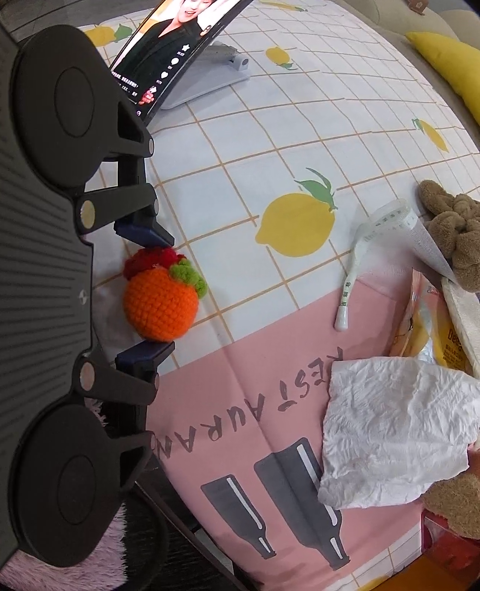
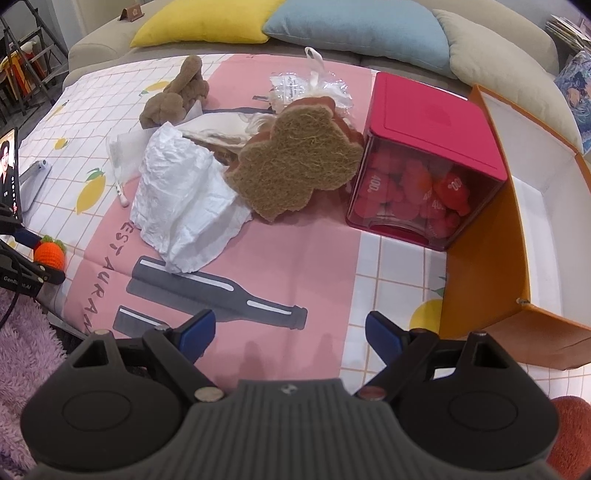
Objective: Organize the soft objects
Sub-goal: 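Grasp the white crumpled tissue with the right tool while the left tool holds the orange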
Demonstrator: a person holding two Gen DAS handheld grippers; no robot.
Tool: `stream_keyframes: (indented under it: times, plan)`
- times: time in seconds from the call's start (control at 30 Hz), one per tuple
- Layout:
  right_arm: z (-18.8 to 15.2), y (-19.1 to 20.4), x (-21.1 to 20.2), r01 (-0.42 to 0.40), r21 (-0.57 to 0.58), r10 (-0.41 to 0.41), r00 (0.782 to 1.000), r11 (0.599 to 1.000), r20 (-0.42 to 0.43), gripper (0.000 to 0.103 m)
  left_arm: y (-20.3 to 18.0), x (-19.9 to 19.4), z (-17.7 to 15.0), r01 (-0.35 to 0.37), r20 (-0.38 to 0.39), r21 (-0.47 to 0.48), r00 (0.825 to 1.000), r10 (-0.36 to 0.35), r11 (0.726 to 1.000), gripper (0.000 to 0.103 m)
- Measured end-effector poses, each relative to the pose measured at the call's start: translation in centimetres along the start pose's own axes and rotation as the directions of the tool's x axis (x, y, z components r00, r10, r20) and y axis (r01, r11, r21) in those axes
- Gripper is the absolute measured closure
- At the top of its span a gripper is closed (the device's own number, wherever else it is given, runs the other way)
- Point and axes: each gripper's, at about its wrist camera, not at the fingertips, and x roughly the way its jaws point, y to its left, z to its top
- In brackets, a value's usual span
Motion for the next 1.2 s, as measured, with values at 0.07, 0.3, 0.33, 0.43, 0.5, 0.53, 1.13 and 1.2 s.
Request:
stream_keyframes:
  times: [0.07,0.3,0.33,0.43,0.5,0.53,1.13,1.2]
  plan:
    - [0.0,0.0,0.0,0.002,0.0,-0.002,1.0,1.0,0.0,0.016,-0.1,-0.2,0.2,-0.01,0.011,0.006,1.0,0.01,1.0,0.043]
    - [0.6,-0.2,-0.2,0.005,0.006,-0.005,1.0,1.0,0.031,0.017,-0.8,-2.7,2.3,0.037,0.14,-0.04,0.99,-0.031,0.999,0.043]
    - [0.9,-0.3,-0.3,0.0,0.01,-0.001,0.999,1.0,0.045,0.017,-0.9,-3.1,2.6,0.055,0.165,-0.053,0.985,-0.045,0.997,0.043]
    - [1.7,-0.2,-0.6,-0.017,0.027,0.015,0.996,0.999,0.087,0.017,-1.5,-4.6,3.7,0.131,0.242,-0.101,0.965,-0.103,0.986,0.043]
    - [2.4,0.0,-0.6,-0.044,0.041,0.039,0.993,0.998,0.112,0.017,-2.2,-5.1,4.3,0.16,0.282,-0.13,0.952,-0.118,0.978,0.043]
    - [2.7,0.1,-0.5,-0.062,0.045,0.056,0.991,0.997,0.122,0.017,-2.4,-5.3,4.6,0.16,0.296,-0.14,0.948,-0.113,0.977,0.043]
    - [7.3,5.2,10.4,-0.185,0.222,0.185,0.983,0.957,0.021,0.01,-1.4,-2.1,2.7,0.182,0.275,-0.402,0.959,-0.071,0.898,0.043]
    - [7.2,5.6,10.9,-0.164,0.197,0.165,0.986,0.967,0.009,0.02,-1.5,-2.0,2.7,0.191,0.278,-0.399,0.957,-0.08,0.897,0.043]
